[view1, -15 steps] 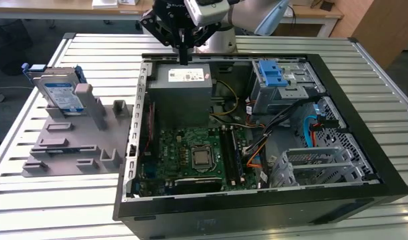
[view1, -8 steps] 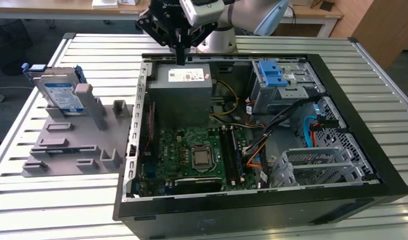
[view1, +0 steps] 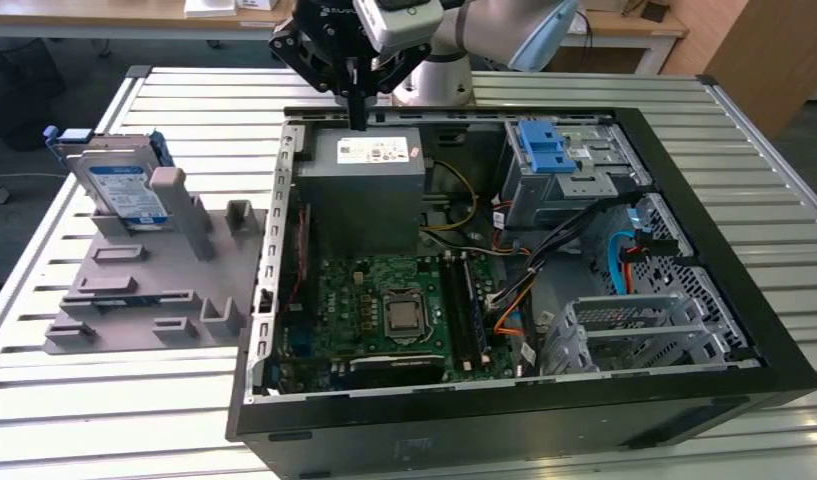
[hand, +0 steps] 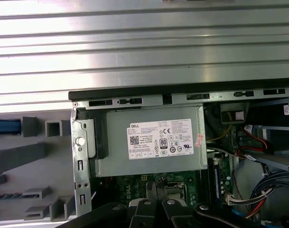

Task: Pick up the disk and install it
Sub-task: 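Reach for the disk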

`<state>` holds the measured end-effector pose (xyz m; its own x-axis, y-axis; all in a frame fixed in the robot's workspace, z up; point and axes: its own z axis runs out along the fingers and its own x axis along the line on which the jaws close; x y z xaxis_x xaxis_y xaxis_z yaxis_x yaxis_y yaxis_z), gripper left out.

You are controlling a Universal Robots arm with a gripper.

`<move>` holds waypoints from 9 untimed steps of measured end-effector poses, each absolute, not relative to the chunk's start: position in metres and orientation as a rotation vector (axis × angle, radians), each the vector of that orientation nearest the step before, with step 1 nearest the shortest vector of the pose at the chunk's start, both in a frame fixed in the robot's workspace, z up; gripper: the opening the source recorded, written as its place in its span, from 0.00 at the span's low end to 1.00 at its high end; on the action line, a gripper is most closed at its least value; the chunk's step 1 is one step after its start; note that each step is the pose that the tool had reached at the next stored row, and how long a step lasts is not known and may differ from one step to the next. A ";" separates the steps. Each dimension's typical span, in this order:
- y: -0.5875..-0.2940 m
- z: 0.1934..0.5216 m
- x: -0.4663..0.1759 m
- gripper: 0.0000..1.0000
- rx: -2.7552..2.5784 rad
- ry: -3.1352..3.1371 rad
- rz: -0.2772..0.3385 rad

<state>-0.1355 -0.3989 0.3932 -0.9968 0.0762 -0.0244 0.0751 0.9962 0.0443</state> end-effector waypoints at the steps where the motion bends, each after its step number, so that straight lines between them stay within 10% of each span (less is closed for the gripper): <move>1: -0.399 0.393 -0.136 0.11 0.118 3.112 0.068; 9: -0.399 0.393 -0.137 0.11 0.118 3.113 0.067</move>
